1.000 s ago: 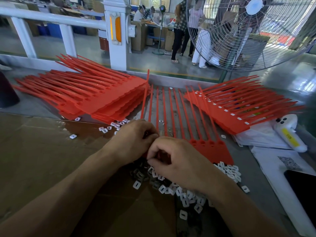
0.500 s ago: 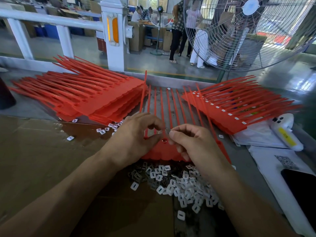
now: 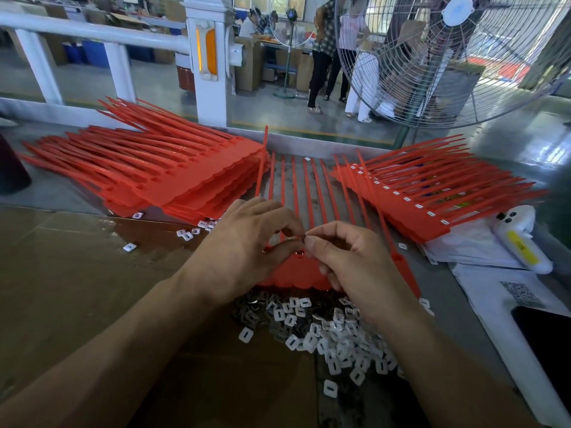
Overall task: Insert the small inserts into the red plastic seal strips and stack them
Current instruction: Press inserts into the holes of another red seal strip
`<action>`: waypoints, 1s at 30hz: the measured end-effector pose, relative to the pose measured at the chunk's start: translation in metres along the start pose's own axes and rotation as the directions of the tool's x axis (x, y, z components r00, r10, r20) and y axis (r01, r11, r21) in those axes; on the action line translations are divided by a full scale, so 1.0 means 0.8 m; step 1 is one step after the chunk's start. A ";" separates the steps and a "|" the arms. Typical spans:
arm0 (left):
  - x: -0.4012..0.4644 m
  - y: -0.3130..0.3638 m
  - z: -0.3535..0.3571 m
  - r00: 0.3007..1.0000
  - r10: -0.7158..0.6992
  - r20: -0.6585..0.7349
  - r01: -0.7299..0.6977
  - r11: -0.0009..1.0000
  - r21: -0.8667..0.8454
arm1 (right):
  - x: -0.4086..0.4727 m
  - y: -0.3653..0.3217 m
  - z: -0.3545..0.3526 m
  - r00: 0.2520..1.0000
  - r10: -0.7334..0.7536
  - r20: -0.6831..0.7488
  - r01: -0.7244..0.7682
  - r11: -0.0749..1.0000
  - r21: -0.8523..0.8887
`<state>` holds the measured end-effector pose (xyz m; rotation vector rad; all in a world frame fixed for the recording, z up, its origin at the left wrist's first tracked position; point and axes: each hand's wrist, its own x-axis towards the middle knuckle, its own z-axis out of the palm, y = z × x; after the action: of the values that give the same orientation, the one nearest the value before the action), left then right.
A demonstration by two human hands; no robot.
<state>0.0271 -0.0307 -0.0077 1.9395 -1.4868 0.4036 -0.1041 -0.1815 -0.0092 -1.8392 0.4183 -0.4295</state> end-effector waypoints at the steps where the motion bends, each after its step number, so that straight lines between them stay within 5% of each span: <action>1: 0.000 0.000 0.000 1.000 -0.001 -0.001 0.001 1.000 -0.003 | 0.000 0.000 0.000 1.000 0.000 -0.007 0.000 1.000 0.002; 17: 0.000 0.007 0.000 0.996 -0.045 -0.082 0.028 0.981 -0.192 | 0.004 0.000 -0.008 0.994 -0.033 0.109 0.015 0.987 0.162; 24: -0.001 0.003 0.005 0.996 -0.038 -0.082 0.017 0.972 -0.236 | 0.007 0.004 -0.009 0.991 -0.101 0.083 0.095 0.992 0.077; 30: 0.000 -0.002 0.008 0.994 -0.101 -0.030 0.091 0.968 -0.232 | 0.010 0.004 -0.021 0.989 -0.150 0.014 0.150 0.967 -0.205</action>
<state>0.0275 -0.0346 -0.0126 1.7985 -1.3433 0.2161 -0.1053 -0.2002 -0.0065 -2.0807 0.3354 -0.5061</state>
